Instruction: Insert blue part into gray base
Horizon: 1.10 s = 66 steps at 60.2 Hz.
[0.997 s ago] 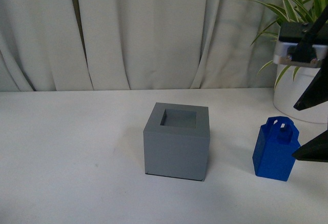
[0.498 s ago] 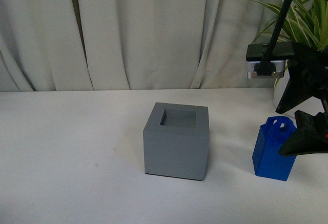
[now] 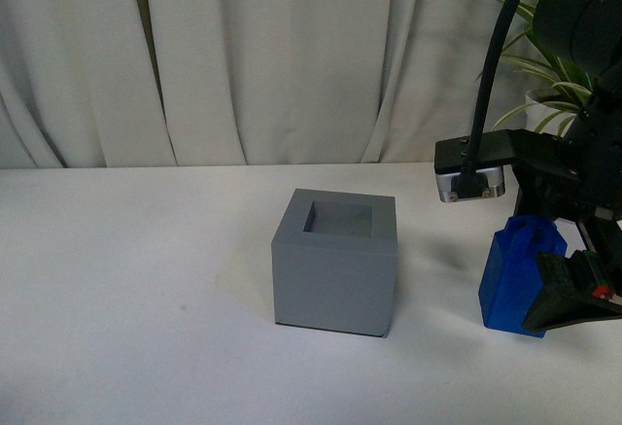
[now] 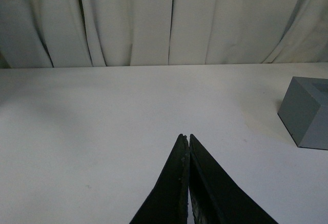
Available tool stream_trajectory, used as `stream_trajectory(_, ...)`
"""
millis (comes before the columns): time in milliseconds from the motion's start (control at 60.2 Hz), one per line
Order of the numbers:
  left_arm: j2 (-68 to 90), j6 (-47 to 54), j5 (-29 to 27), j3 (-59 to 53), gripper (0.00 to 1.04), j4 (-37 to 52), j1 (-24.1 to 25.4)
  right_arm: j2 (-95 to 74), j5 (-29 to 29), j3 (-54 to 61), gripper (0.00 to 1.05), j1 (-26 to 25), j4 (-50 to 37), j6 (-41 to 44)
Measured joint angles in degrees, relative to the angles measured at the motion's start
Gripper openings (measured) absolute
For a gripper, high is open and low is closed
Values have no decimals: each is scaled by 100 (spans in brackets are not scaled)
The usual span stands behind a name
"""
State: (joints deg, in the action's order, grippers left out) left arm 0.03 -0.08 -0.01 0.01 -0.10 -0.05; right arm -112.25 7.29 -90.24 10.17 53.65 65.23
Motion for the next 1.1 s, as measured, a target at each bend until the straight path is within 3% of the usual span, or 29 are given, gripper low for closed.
stream_trajectory(199,0,2,0,0,4,0,0,-26,-33,-52,93,-13,-57,31)
stream_trajectory(399,0,2,0,0,4,0,0,-61,-31,-52,58,-28,-74,48)
stream_trajectory(482,0,0,0,0,4,0,0,-61,24,-83,48,-48,2,70)
stream_trajectory(1096,0,0,0,0,4,0,0,-63,852,-2140,47,35,1523,105)
